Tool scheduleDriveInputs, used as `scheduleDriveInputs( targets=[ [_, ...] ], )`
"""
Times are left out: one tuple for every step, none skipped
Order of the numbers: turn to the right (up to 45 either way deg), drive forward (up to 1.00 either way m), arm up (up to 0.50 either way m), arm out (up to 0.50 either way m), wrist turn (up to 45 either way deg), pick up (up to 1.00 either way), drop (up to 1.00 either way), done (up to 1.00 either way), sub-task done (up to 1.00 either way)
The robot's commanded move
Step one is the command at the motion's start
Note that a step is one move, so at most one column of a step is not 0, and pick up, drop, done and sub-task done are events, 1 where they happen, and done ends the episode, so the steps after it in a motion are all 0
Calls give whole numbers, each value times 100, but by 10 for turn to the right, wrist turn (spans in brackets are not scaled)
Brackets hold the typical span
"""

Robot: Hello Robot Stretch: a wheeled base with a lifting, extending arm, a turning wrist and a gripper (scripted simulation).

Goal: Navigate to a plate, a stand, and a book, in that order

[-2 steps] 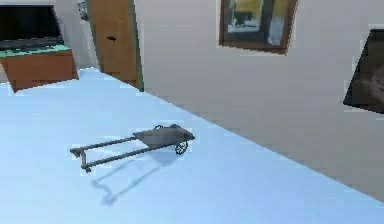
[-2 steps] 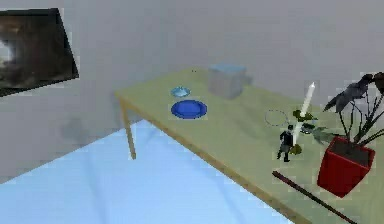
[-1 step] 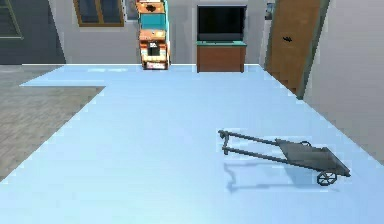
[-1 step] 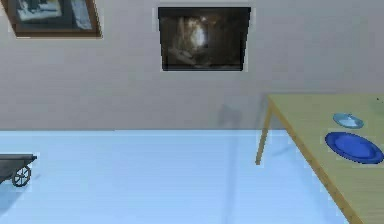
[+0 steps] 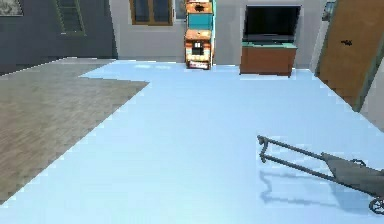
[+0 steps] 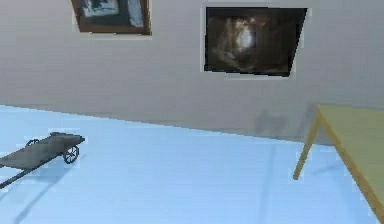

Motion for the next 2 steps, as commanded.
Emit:
scheduleDriveInputs(
  targets=[
    [0,100,0,0,0,0,0,0,0],
    [-60,0,0,0,0,0,0,0,0]
  ],
)
